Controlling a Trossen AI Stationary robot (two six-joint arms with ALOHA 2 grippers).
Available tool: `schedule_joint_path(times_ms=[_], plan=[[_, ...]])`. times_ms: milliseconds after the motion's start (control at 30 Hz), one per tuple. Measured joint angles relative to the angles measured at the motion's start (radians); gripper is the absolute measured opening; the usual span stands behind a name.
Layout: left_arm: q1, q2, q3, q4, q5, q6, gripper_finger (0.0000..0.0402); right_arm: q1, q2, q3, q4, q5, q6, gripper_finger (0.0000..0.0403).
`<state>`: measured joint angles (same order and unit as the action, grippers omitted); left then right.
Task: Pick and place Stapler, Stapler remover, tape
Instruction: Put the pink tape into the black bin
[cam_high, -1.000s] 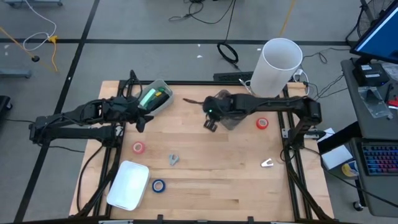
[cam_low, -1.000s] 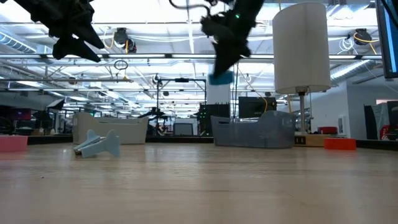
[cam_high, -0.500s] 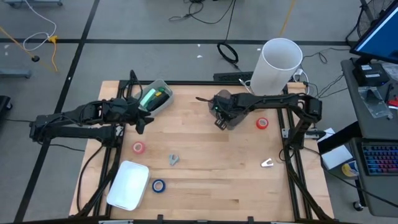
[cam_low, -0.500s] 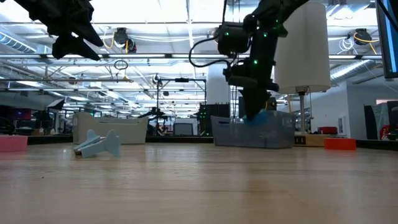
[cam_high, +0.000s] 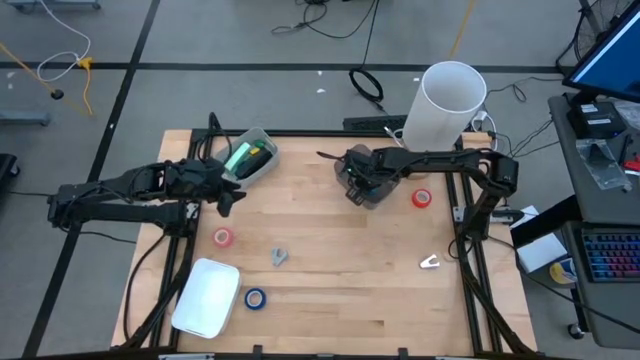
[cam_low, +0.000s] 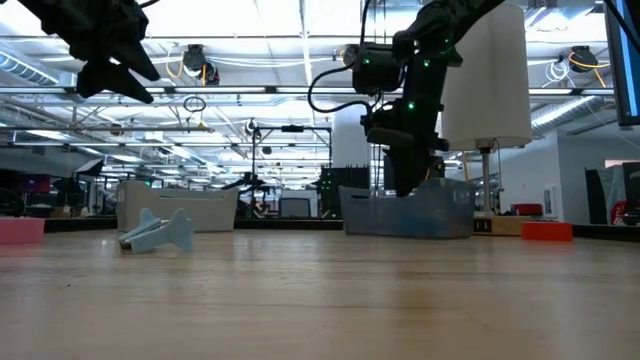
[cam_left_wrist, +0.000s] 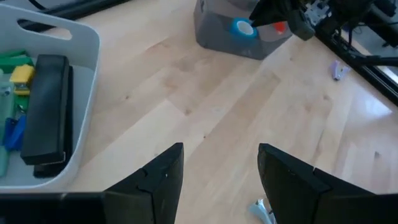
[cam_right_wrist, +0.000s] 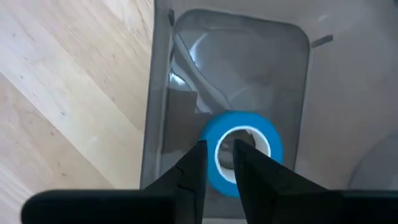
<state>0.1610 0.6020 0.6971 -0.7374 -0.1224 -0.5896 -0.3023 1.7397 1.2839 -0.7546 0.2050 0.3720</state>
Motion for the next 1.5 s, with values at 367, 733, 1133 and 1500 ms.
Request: schedule_joint_path(times_ms=[367, 733, 1133, 1500], plan=[[-0.062, 0.032, 0.0, -0.174, 0.25, -0.076, 0.0207, 0.017, -0.113, -0.002, 0.08, -0.001, -0.017, 0.0074], [-0.238, 0.266, 0.0, -0.432, 0.27, -0.317, 0.0207, 0.075, -0.286, 0.002, 0.224, -0.001, -0.025, 0.0075], [-0.276, 0.521, 0.0, -0.381, 0.295, -0.427, 0.0207, 0.095, -0.326, 0.0, 0.274, -0.001, -0.032, 0.0075], [-0.276, 0.66, 0.0, -0.362, 0.286, -0.413, 0.0207, 0.095, -0.326, 0.0, 0.272, -0.062, -0.04, 0.0075]])
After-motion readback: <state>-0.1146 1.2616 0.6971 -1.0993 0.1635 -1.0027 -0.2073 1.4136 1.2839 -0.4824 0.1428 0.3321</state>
